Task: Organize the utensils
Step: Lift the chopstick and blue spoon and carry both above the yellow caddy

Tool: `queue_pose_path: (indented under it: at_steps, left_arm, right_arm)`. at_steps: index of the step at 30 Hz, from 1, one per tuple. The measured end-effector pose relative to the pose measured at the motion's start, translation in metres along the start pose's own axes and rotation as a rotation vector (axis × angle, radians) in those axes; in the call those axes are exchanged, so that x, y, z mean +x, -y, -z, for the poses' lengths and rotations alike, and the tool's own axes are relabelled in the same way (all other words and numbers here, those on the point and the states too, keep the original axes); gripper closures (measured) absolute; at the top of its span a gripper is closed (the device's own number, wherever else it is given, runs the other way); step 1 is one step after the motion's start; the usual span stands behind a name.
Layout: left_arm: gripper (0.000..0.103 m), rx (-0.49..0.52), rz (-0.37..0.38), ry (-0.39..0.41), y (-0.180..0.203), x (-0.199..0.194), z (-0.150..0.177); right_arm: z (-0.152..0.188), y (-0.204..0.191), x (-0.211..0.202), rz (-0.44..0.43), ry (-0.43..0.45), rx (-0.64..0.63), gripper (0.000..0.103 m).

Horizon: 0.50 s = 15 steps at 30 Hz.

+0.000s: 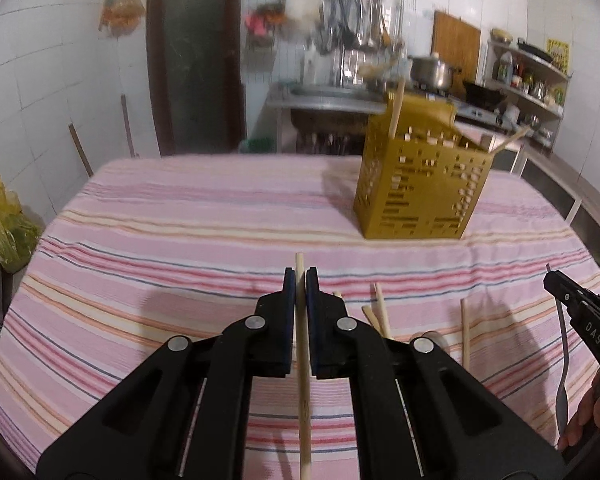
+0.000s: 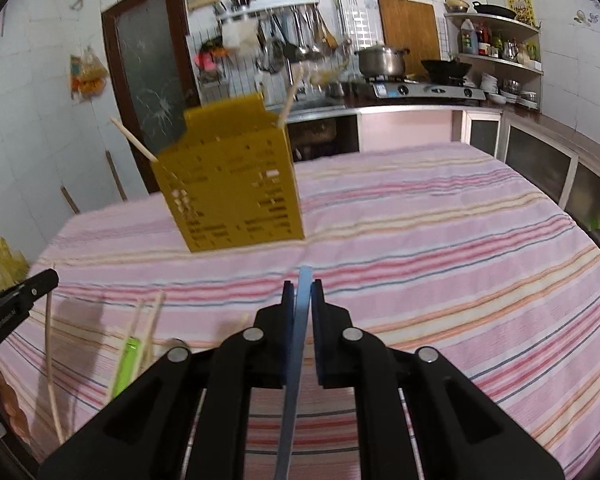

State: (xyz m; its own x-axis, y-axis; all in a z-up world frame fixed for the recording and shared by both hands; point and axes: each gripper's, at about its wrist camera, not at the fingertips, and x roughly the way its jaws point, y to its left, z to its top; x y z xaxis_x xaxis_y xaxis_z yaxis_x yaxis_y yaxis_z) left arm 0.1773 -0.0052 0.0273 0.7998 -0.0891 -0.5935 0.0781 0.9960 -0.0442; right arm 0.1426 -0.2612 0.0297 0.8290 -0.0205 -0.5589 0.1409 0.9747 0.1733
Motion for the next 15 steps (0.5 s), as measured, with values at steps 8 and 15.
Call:
queue_pose_path:
  at_steps: [8,15]
  left_arm:
    - [0.099,-0.004,0.006,0.088,-0.007,-0.033,0.002]
    - [0.099,-0.006,0.009,0.111,-0.008,-0.045,0.002]
  right_arm:
    - [0.000,0.002,-0.019,-0.040,0.073,0.006,0.094]
    - [-0.003,0.005,-0.031,-0.082,0.105,0.022,0.094]
